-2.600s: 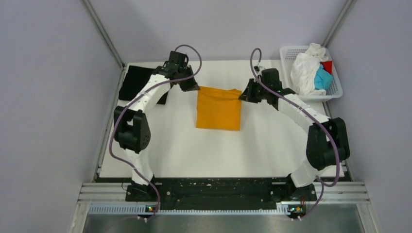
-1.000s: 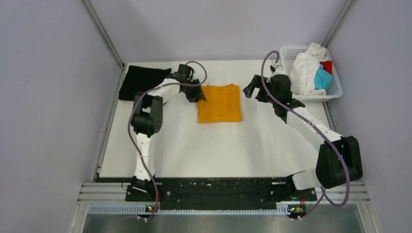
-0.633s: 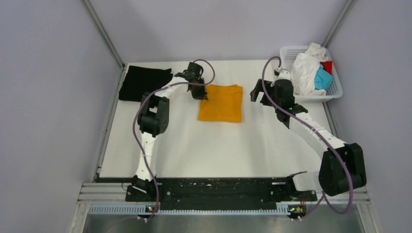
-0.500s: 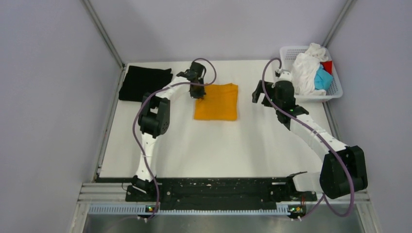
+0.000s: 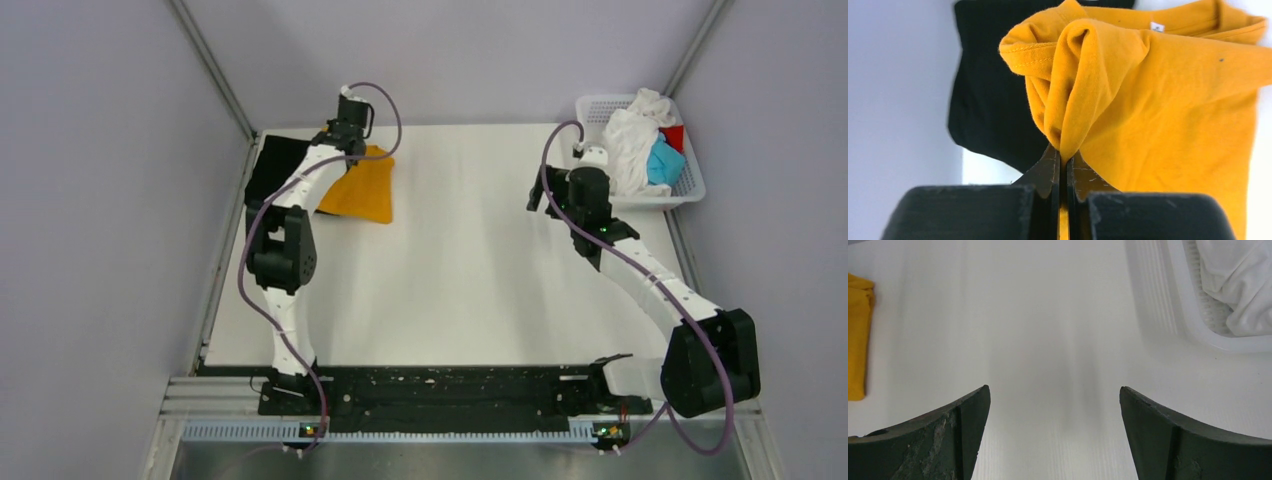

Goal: Fold and stack the t-shirts
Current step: Put the neatly folded tshirt into the corner of the board with the left arm

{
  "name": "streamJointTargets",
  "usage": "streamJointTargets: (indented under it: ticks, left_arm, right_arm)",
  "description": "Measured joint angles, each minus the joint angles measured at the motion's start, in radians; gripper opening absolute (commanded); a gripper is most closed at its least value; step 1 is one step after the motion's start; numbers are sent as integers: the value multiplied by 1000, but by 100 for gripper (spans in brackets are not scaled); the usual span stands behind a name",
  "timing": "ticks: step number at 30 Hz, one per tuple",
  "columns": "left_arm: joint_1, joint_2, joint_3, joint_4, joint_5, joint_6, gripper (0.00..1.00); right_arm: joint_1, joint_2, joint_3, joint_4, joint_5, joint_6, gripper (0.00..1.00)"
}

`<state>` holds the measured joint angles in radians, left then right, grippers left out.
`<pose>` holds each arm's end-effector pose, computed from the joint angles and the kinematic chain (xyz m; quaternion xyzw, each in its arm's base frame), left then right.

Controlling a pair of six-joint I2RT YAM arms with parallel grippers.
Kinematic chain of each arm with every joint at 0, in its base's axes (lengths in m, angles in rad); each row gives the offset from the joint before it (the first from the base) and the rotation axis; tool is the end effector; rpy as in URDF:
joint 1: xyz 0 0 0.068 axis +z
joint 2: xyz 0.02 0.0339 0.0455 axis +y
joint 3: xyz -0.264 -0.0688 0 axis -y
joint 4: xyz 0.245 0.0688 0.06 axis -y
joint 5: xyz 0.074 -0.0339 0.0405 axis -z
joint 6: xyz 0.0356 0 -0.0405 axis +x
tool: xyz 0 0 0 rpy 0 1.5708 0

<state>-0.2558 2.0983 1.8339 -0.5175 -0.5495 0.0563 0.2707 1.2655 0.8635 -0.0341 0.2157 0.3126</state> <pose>0.4682 -0.1032 0.2620 0.0351 0.8940 0.2124 0.3930 0.2797 0.0697 0.2787 0.0754 0.8370 0.0667 0.5378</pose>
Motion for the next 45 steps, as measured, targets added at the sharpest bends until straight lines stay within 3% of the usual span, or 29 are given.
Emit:
streamJointTargets:
  ticks: [10, 22, 35, 36, 37, 39, 40, 45]
  left_arm:
    - [108, -93, -9, 48, 62, 206, 0]
    - [208, -145, 39, 26, 220, 267, 0]
    - [322, 96, 202, 55, 299, 339, 0]
    - [329, 123, 216, 56, 299, 343, 3]
    - [334, 142, 226, 58, 296, 344, 19]
    - [342, 184, 250, 66, 274, 341, 86]
    - [344, 198, 259, 70, 257, 344, 97]
    - [352, 212, 274, 113, 175, 304, 99]
  right_arm:
    - [0, 3, 2, -26, 74, -25, 99]
    - [0, 64, 21, -72, 120, -33, 99]
    - [0, 114, 72, -127, 137, -32, 99]
    - [0, 116, 76, -134, 139, -32, 99]
    - [0, 116, 76, -140, 142, -32, 99]
    - [0, 116, 81, -162, 152, -32, 99]
    - [0, 116, 82, -170, 159, -31, 99]
    - [0, 116, 87, -201, 187, -18, 99]
